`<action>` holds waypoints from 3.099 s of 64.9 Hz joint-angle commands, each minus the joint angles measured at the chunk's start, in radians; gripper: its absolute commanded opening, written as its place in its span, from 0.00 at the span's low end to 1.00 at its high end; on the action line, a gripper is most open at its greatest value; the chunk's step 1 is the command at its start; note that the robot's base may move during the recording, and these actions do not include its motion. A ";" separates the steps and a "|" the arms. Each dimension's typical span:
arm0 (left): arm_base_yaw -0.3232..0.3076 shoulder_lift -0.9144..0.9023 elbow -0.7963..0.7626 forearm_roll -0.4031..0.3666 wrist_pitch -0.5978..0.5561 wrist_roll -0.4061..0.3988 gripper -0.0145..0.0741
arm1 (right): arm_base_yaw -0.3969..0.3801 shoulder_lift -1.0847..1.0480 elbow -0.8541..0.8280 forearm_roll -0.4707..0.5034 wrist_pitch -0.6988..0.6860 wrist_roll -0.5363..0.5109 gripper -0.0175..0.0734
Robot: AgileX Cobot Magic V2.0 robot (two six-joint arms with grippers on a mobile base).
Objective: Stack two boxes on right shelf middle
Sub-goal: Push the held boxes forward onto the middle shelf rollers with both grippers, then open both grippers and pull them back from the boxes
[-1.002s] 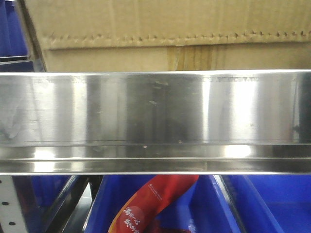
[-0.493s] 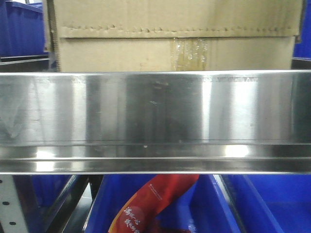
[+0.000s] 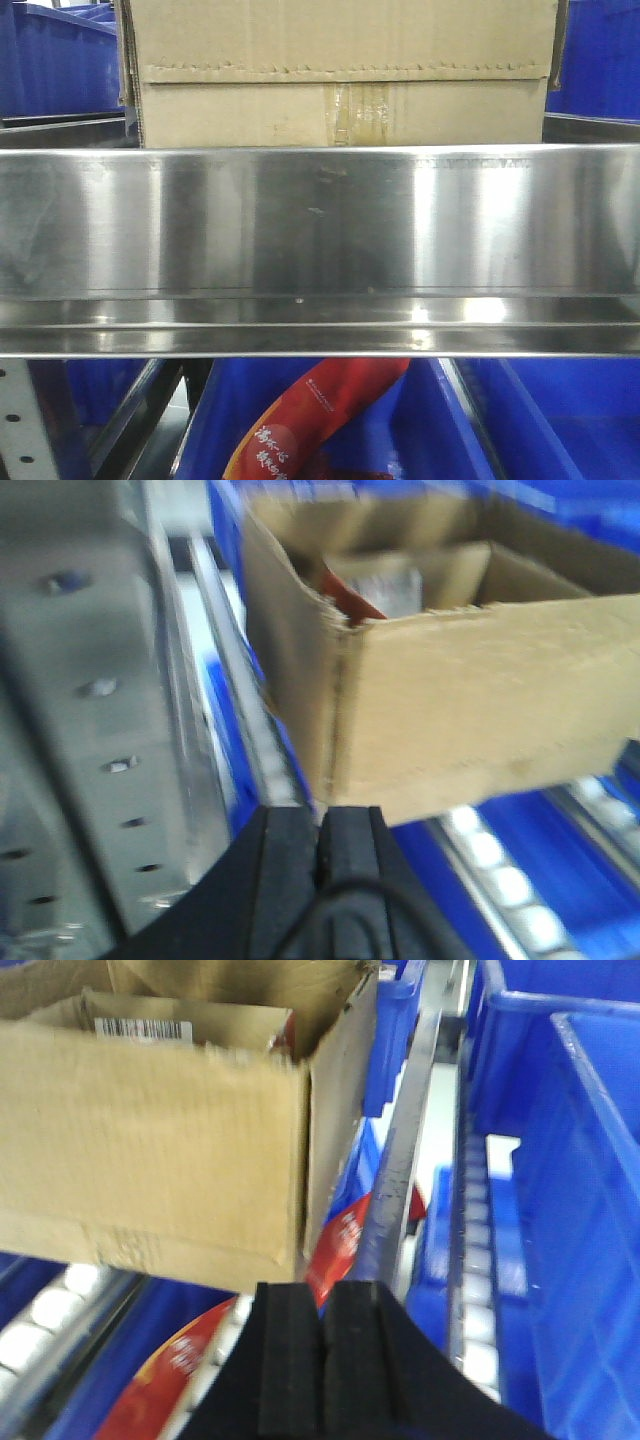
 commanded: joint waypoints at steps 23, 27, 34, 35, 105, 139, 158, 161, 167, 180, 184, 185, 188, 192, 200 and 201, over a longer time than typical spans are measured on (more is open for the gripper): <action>0.002 -0.443 0.600 0.041 -0.466 -0.001 0.04 | -0.006 -0.337 0.424 -0.008 -0.380 -0.063 0.01; 0.002 -0.465 0.636 0.041 -0.484 -0.001 0.04 | -0.006 -0.341 0.445 -0.008 -0.397 -0.063 0.01; 0.002 -0.484 0.664 0.041 -0.482 -0.001 0.04 | -0.006 -0.341 0.459 -0.008 -0.411 -0.063 0.01; 0.002 -0.486 0.666 0.041 -0.480 -0.001 0.04 | -0.006 -0.341 0.459 -0.008 -0.411 -0.063 0.01; 0.261 -0.630 0.884 -0.147 -0.676 0.217 0.04 | -0.006 -0.341 0.459 -0.008 -0.417 -0.063 0.01; 0.357 -0.713 1.123 -0.179 -0.833 0.217 0.04 | -0.006 -0.341 0.459 -0.008 -0.420 -0.063 0.01; 0.356 -0.713 1.123 -0.179 -0.839 0.217 0.04 | -0.006 -0.341 0.459 -0.008 -0.420 -0.063 0.01; 0.356 -0.713 1.123 -0.179 -0.839 0.217 0.04 | -0.006 -0.341 0.459 -0.008 -0.420 -0.063 0.01; 0.356 -0.713 1.123 -0.179 -0.839 0.217 0.04 | -0.006 -0.341 0.459 -0.008 -0.420 -0.063 0.01; 0.356 -0.713 1.123 -0.179 -0.841 0.217 0.04 | -0.006 -0.341 0.459 -0.008 -0.420 -0.063 0.01; 0.356 -0.713 1.123 -0.179 -0.841 0.217 0.04 | -0.006 -0.341 0.459 -0.008 -0.420 -0.063 0.01; 0.356 -0.713 1.123 -0.179 -0.841 0.217 0.04 | -0.006 -0.341 0.459 -0.008 -0.420 -0.063 0.01; 0.356 -0.713 1.123 -0.179 -0.841 0.217 0.04 | -0.006 -0.341 0.459 -0.008 -0.420 -0.063 0.01; 0.356 -0.713 1.123 -0.179 -0.841 0.217 0.04 | -0.006 -0.341 0.459 -0.008 -0.418 -0.063 0.01; 0.356 -0.713 1.123 -0.179 -0.841 0.217 0.04 | -0.023 -0.345 0.459 -0.018 -0.421 -0.052 0.01; 0.356 -0.713 1.123 -0.179 -0.841 0.217 0.04 | -0.030 -0.347 0.460 -0.021 -0.421 -0.049 0.01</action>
